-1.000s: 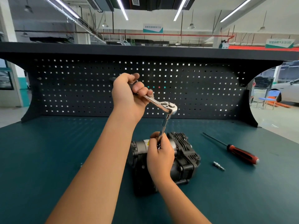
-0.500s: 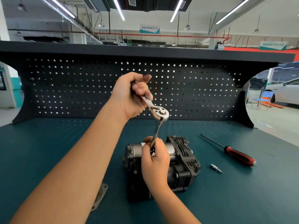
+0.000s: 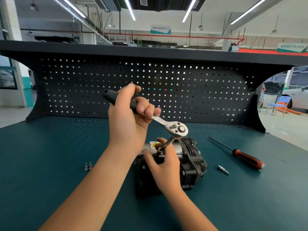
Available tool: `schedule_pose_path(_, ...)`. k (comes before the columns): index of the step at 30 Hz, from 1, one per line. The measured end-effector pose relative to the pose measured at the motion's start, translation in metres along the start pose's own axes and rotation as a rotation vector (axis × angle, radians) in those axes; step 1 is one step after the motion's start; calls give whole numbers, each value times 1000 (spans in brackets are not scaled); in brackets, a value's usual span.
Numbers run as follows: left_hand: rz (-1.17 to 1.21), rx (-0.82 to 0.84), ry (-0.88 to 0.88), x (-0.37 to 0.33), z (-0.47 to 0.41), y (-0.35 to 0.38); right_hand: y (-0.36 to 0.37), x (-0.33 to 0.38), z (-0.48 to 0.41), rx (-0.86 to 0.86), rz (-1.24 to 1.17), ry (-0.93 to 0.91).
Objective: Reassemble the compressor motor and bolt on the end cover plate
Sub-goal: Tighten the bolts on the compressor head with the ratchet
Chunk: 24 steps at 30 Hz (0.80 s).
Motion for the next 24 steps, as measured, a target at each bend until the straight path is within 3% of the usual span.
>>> schedule_pose_path(10,31,-77,35,-5,5,-10,-4,-12,20,179,309,131)
schedule_pose_path(16,26,-25,-111,-3,-6,-4,-4,-17,19,179,305,135)
schedule_pose_path(24,12,-118,-283,4,-43,-4,-5,-17,15,128,249,97)
Point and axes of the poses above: each hand's wrist, its own z-axis away from the middle knuckle, its own y-axis out of the palm, x = y × z, the point moved 9 cm from there along -z, towards the middle knuckle, and after that the axes turned 14 degrees about -x, right-handed, at the moved point
